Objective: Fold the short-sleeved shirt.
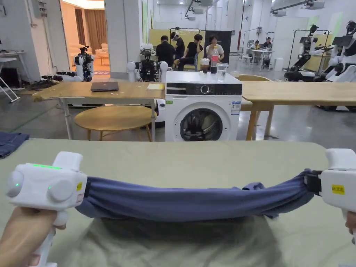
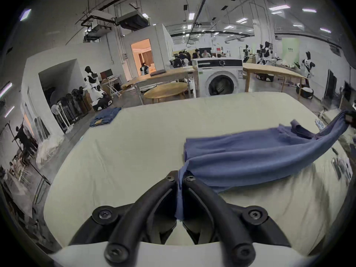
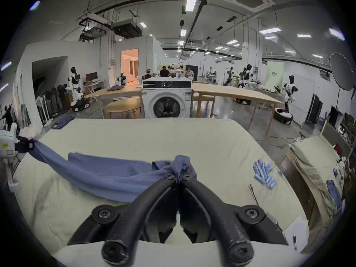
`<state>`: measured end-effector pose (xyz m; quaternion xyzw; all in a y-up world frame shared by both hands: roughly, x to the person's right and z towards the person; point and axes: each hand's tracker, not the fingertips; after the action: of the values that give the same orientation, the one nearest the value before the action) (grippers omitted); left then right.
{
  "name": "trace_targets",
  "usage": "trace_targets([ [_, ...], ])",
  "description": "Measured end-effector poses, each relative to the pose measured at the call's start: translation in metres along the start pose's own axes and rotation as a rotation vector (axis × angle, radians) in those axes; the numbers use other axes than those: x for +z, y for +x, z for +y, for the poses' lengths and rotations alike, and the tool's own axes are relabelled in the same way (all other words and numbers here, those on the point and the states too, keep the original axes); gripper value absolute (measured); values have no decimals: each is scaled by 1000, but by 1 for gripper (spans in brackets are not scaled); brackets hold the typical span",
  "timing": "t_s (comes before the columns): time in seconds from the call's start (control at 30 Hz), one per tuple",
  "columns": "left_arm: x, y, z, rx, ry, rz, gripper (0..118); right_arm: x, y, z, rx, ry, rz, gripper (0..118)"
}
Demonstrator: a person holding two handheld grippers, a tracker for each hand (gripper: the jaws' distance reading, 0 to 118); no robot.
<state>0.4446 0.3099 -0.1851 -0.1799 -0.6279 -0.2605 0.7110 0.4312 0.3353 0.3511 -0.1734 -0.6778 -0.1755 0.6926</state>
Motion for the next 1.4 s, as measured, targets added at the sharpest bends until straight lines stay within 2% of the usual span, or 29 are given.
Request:
trace_targets([
  [0.07,13,-6,-34,-31,-9,4,0,27,0,-34,-2,1,14,0],
  [0.2,45,-17,-101,-1,-40,-30,0,69,5,-95,-38,-24,63,0],
  [0.43,87,-33,-203,93,-126,-81,0,118,9,-193,-63,-96,58,0],
  [0.53,98,-35,-231,103,-156,-84,0,132,13,-221,-112,-130,70,0],
  [0.63,105,-33,-251,82,-182,-84,0,136,13,-243,-105,-168,71,0],
  [0.73,106,-31,-261,87,-202,-89,0,129,17,-256,-137,-199,59,0],
  [1.07,95,-29,-267,79,-237,-93,0,114,23,-271,-161,-246,55,0],
  [1.1,96,-29,-267,86,-235,-97,0,117,21,-272,-163,-244,58,3],
  [1.13,97,-30,-268,96,-223,-106,5,117,21,-272,-165,-237,63,14],
  [1.17,98,-31,-269,109,-209,-115,24,117,22,-272,-168,-231,63,39],
  [1.2,99,-32,-269,122,-201,-132,76,118,22,-270,-173,-234,65,94],
  [1.23,101,-33,-269,122,-202,-134,105,120,23,-270,-176,-240,55,118],
  [1.27,101,-35,-269,133,-213,-137,111,120,22,-269,-175,-253,38,118],
  [1.3,103,-35,-270,141,-220,-127,110,123,22,-268,-171,-245,39,118],
  [1.33,109,-35,-270,148,-203,-113,111,129,20,-264,-133,-196,51,118],
  [1.4,117,-37,-268,153,-192,-60,110,137,17,-260,-151,-214,21,118],
])
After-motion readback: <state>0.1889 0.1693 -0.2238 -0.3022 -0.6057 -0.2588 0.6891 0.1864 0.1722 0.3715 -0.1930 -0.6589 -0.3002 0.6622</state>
